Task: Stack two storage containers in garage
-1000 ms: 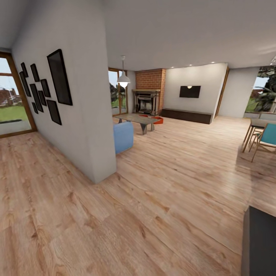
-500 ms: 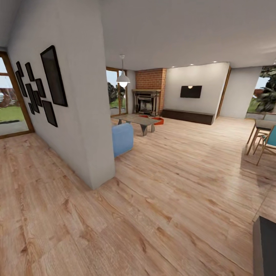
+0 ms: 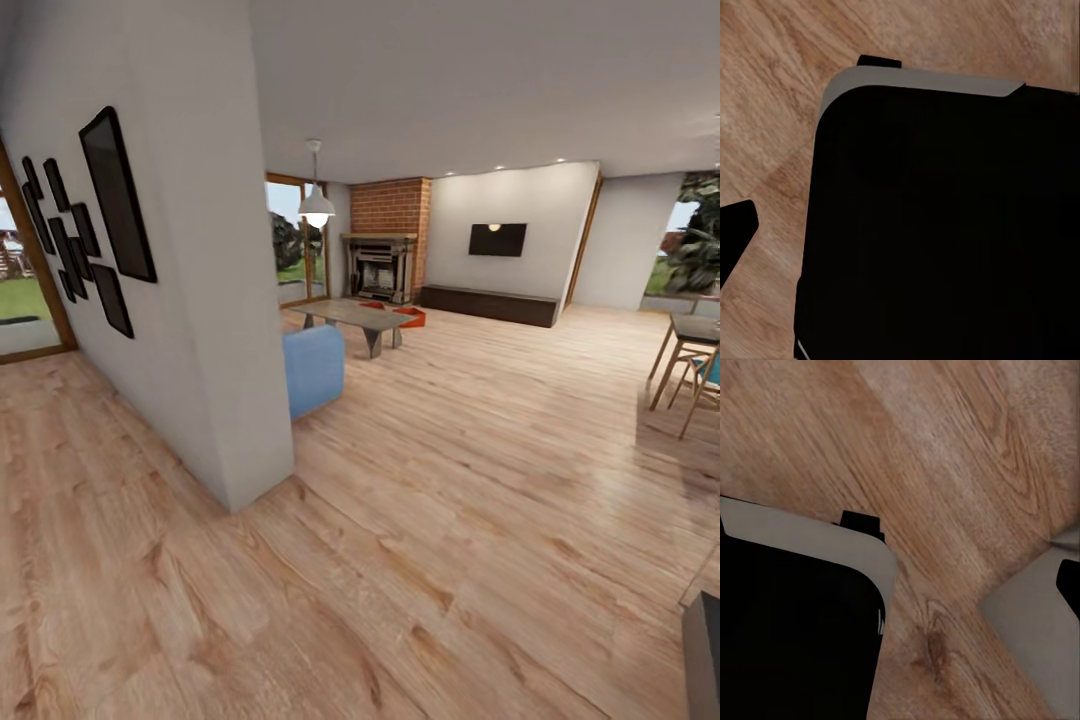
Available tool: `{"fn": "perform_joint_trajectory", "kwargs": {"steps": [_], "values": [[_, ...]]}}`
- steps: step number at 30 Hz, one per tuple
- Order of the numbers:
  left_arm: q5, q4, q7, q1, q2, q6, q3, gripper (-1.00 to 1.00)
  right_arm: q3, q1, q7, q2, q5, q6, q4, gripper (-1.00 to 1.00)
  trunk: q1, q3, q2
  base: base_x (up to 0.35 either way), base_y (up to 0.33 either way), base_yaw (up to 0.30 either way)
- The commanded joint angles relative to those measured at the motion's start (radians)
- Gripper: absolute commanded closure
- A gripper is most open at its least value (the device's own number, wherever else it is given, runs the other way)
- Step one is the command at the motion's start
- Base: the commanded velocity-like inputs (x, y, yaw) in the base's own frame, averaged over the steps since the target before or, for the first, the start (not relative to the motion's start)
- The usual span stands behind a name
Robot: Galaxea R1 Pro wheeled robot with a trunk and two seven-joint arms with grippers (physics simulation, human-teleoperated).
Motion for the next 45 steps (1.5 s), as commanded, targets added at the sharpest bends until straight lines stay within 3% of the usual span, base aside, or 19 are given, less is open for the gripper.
{"fn": "perform_joint_trajectory", "kwargs": {"steps": [1,28,45], "values": [[0.007,-0.001,0.000,0.000,0.000,-0.002,0.001,-1.00,0.009,-0.001,0.001,0.000,-0.009,-0.004,0.002,-1.00,0.001,-0.001,0.000,0.324,0.000,-0.180],[0.007,-0.001,0.000,0.000,0.000,0.000,0.001,-1.00,0.008,-0.001,0.004,0.000,-0.009,-0.004,0.002,-1.00,0.001,0.001,0.000,0.322,0.133,-0.245],[0.007,-0.001,0.000,0.000,0.000,0.001,0.001,-1.00,0.014,-0.001,0.004,0.000,0.000,-0.006,0.002,-1.00,0.001,0.001,0.000,0.322,0.107,-0.167]]}}
